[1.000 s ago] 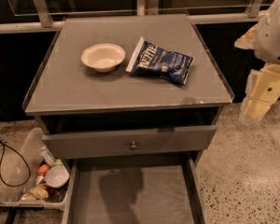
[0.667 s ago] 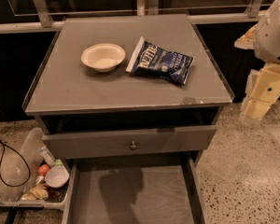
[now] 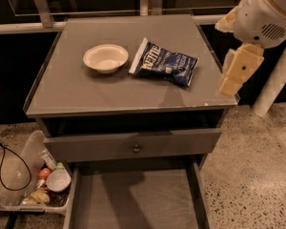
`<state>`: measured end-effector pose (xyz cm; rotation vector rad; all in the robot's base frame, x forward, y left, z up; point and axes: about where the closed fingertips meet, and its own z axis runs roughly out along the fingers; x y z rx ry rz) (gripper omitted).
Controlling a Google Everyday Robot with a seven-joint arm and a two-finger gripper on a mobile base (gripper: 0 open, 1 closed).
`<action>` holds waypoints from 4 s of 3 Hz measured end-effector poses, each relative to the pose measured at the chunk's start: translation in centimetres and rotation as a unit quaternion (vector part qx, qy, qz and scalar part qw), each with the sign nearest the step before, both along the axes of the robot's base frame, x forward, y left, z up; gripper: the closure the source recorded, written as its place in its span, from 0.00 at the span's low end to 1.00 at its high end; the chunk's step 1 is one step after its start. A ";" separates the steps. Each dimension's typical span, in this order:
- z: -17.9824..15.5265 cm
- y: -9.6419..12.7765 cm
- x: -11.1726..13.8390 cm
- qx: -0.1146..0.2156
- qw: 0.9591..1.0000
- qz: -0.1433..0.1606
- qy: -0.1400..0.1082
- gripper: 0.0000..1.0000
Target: Place blue chip bag into middle drawer
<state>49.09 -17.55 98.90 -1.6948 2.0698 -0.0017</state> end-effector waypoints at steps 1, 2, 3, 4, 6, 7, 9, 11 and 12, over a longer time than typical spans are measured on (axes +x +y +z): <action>0.8 1.7 3.8 0.053 0.998 0.003 -0.026 0.00; 0.8 1.8 4.0 0.056 0.998 0.003 -0.029 0.00; 1.0 2.1 3.9 0.061 0.997 0.006 -0.035 0.00; 0.1 3.0 6.5 0.087 0.995 0.016 -0.052 0.00; -4.6 3.5 15.5 0.183 0.982 -0.021 -0.051 0.00; -8.1 3.7 18.0 0.192 0.980 -0.039 -0.025 0.00; -13.4 6.0 20.3 0.172 0.984 -0.041 0.023 0.00; -13.6 6.3 20.4 0.171 0.984 -0.040 0.026 0.41; -13.6 6.3 20.4 0.171 0.984 -0.039 0.026 0.64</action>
Offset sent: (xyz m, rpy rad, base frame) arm 0.0341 0.0154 0.0067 0.0945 -0.0475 0.0054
